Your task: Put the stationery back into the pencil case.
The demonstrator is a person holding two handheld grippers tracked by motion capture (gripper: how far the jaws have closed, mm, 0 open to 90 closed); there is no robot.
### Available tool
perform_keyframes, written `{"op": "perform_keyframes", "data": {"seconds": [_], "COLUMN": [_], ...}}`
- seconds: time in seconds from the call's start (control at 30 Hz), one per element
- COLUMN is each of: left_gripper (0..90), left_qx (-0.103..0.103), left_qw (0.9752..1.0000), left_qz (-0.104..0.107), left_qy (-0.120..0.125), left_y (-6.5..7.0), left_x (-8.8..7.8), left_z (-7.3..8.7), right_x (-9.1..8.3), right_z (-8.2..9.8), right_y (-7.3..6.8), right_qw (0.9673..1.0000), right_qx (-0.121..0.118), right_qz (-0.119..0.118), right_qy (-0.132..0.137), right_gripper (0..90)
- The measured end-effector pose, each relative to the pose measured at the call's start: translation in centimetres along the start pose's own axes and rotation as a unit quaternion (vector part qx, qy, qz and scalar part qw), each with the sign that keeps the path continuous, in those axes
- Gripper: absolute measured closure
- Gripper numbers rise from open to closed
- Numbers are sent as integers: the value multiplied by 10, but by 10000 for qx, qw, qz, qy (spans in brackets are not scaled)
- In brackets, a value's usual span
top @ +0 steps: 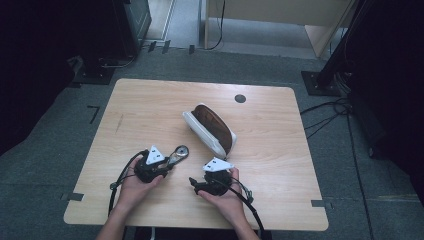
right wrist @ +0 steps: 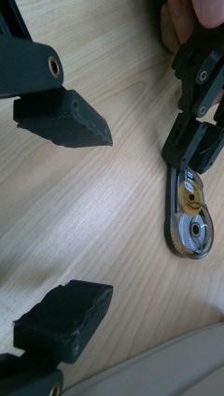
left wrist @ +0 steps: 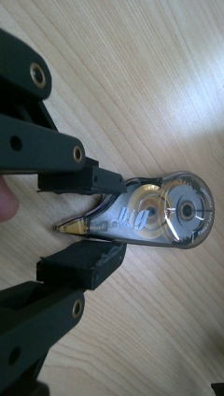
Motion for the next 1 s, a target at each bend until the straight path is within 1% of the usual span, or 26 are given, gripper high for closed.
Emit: {"op": "perform_keyframes", "data": {"seconds": [0.1, 0.13, 0.23, 0.3, 0.33, 0.5, 0.67, 0.77, 0.93, 1.0], "left_gripper": [742, 769, 813, 818, 820, 824, 826, 827, 827, 825], "left_qx": [114, 116, 200, 211, 248, 270, 408, 455, 653, 740], "left_qw": [9999, 9999, 9998, 9997, 9996, 9992, 9978, 9972, 9950, 9935], "left_qz": [12, 31, 71, 126, 161, 300, 527, 600, 759, 857], "left_qy": [-9, 3, 0, 19, 4, 12, 7, -6, -43, -68], "left_y": [2, 3, 3, 3, 3, 3, 7, 10, 17, 18], "left_x": [-1, -1, -2, -2, -3, -4, -7, -8, -10, -13], "left_z": [1, 1, 2, 2, 3, 5, 8, 9, 11, 13], "right_x": [-1, -1, -1, -2, -2, -1, -1, -2, -2, -2], "right_z": [1, 1, 1, 1, 1, 1, 2, 3, 5, 6], "right_y": [-1, 0, 0, 1, 1, 1, 1, 1, 3, 4], "right_qw": [10000, 10000, 10000, 10000, 10000, 10000, 10000, 10000, 10000, 10000], "right_qx": [5, 6, 21, 11, 10, 27, -1, 2, 14, 1], "right_qz": [8, 17, 22, 24, 25, 18, 13, 10, 17, 19], "right_qy": [-5, -9, -12, -14, -12, -40, -36, -51, -42, -64], "right_gripper": [233, 233, 235, 235, 235, 237, 237, 236, 231, 230]}}
Point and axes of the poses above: each handheld gripper's, and its own axes: x roughly forward along the jaws, z roughly out of its underside, y roughly to its right, the point moved 3 cm from there along x, roughly forward along the jaws, and after that the axes turned 7 degrees about -y, right-handed, at the moved point
